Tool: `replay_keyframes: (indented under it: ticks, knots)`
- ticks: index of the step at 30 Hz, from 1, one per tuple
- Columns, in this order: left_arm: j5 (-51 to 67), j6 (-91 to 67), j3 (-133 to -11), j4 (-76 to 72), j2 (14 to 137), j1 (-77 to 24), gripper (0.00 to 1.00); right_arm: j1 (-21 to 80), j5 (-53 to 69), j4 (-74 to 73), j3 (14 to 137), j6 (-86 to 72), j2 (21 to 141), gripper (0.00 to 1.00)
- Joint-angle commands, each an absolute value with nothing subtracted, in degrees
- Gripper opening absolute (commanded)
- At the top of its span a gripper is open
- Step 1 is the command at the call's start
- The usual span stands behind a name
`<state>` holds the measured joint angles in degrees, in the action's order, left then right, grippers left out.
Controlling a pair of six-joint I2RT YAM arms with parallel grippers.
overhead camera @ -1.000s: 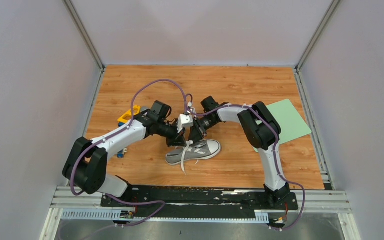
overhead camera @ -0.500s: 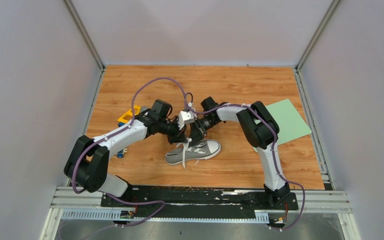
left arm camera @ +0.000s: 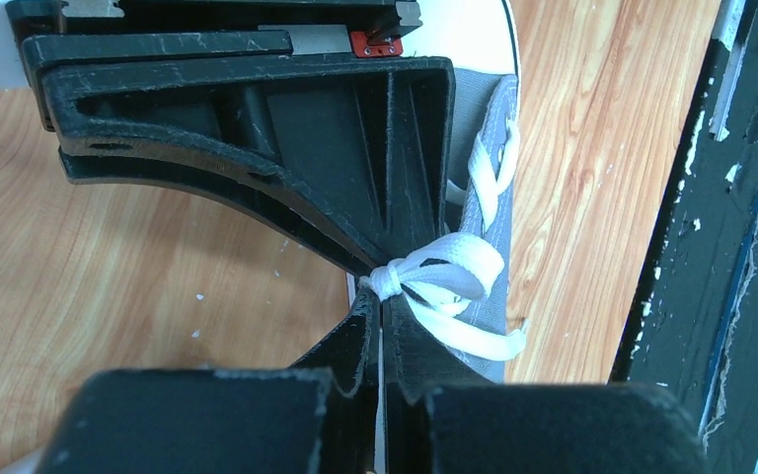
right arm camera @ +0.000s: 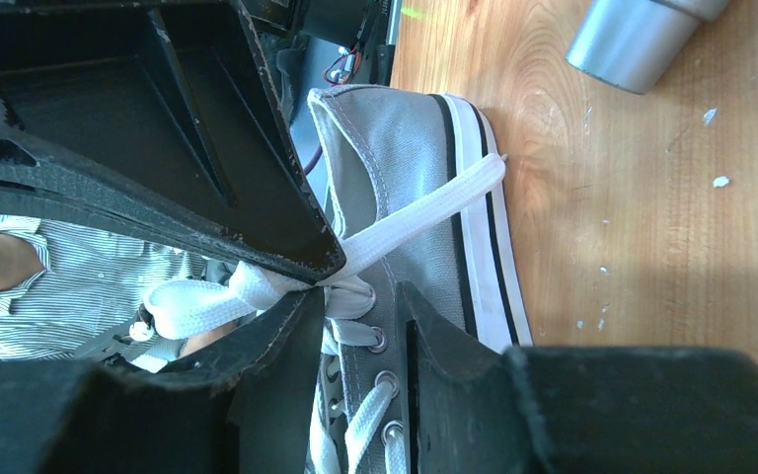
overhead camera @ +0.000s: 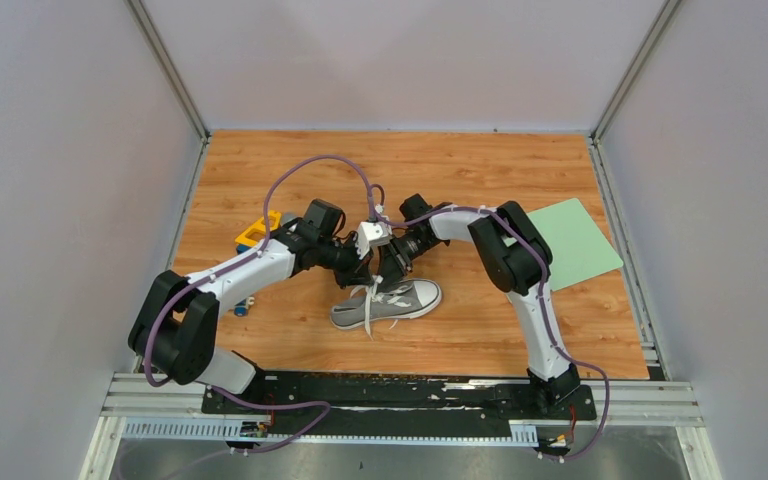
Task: Tie the shoes
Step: Cross the shoelace with the shoelace.
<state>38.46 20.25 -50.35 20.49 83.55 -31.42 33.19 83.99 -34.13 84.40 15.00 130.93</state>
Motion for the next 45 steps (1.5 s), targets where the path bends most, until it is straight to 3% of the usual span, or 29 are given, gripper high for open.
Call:
replay_keyframes:
  ticks: [1, 12, 20, 29, 34, 39, 45]
  knots:
    - [39.7, 20.1, -51.3, 21.0, 83.6, -32.7, 0.00, 33.9, 89.2, -33.8, 87.4, 15.0, 131.6, 0.34]
    - [37.2, 18.9, -51.1, 20.4, 84.1, -33.5, 0.00, 34.1, 90.1, -35.0, 88.9, 13.1, 133.3, 0.38]
    - [37.6, 17.1, -51.9, 21.4, 83.9, -33.6, 0.00, 33.9, 90.6, -34.9, 90.2, 10.5, 134.9, 0.19]
    - [37.2, 16.6, -51.8, 21.6, 83.6, -33.5, 0.00, 34.1, 93.5, -34.9, 89.8, 9.9, 134.3, 0.34]
    - [37.7, 15.4, -52.3, 21.4, 83.6, -33.5, 0.00, 34.2, 93.0, -34.8, 90.2, 9.0, 135.1, 0.17]
    - [35.9, 15.0, -52.8, 22.0, 82.9, -33.5, 0.00, 33.9, 90.6, -34.8, 90.0, 8.7, 134.6, 0.05]
    - [34.5, 17.4, -54.9, 26.9, 80.7, -32.5, 0.19, 32.7, 80.8, -35.7, 86.7, 12.3, 128.6, 0.01]
